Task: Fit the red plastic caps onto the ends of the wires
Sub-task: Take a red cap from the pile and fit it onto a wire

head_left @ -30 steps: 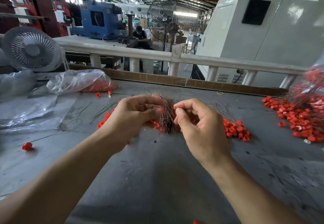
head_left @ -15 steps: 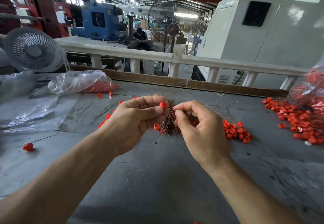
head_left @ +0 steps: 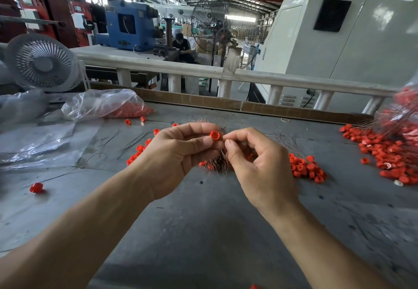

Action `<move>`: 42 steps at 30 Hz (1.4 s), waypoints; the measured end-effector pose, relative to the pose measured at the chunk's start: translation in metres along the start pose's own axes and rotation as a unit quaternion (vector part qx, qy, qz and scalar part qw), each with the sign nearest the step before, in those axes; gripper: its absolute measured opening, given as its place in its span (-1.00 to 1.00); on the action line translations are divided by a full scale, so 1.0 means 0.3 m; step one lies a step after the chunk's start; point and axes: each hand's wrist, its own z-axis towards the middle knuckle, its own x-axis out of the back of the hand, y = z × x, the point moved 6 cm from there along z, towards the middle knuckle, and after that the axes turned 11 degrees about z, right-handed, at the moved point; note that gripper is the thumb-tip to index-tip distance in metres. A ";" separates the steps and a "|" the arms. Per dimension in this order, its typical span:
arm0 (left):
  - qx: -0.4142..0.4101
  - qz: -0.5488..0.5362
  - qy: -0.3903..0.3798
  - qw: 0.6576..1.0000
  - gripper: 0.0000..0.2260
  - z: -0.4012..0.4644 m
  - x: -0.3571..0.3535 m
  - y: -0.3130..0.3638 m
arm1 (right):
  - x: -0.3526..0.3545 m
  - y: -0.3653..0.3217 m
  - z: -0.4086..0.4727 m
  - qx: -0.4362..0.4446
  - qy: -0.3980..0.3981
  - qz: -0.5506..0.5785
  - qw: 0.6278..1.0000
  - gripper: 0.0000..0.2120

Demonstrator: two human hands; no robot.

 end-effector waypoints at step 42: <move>-0.020 0.065 -0.034 0.997 -0.83 0.015 0.011 -0.033 | -0.005 0.009 0.003 0.034 0.014 -0.047 0.998 -0.94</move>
